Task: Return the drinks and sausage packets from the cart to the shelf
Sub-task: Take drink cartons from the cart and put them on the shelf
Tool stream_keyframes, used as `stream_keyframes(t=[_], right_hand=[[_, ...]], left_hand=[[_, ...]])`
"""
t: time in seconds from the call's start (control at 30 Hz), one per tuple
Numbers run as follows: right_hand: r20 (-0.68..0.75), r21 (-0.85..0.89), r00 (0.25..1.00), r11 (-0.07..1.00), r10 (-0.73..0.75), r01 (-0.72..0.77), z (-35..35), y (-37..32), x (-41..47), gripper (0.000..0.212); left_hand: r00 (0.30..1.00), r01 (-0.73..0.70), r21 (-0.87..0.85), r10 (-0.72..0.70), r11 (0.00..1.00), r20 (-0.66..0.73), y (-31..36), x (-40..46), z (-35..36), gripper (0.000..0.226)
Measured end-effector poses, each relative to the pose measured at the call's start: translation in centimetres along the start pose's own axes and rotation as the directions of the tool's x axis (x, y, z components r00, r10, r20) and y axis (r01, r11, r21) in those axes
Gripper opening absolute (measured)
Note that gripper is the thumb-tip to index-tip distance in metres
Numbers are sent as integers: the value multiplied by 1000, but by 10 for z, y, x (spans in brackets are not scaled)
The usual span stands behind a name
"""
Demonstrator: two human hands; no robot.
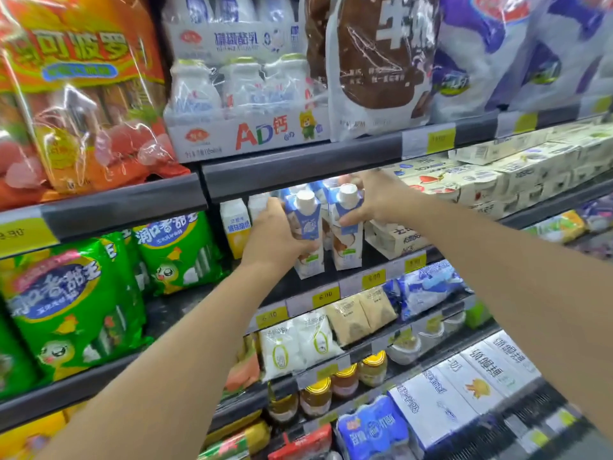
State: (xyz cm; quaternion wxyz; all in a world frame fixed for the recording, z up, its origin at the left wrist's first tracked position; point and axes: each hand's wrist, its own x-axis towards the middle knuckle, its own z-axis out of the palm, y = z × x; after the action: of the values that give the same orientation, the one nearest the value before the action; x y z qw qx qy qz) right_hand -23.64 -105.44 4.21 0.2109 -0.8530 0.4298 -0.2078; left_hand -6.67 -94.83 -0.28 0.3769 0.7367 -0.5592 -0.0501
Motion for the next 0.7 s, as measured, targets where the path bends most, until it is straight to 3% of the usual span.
stream_keyframes(t=[0.23, 0.47, 0.7], right_hand=[[75, -17, 992, 995, -98, 100, -8, 7, 4, 79], [41, 41, 986, 987, -159, 157, -8, 17, 3, 72], [34, -26, 985, 985, -168, 169, -13, 19, 3, 61]], left_hand=[[992, 120, -24, -121, 993, -36, 17, -4, 18, 56], [983, 180, -4, -180, 984, -47, 25, -8, 19, 53], [979, 200, -12, -200, 980, -40, 28, -9, 20, 53]])
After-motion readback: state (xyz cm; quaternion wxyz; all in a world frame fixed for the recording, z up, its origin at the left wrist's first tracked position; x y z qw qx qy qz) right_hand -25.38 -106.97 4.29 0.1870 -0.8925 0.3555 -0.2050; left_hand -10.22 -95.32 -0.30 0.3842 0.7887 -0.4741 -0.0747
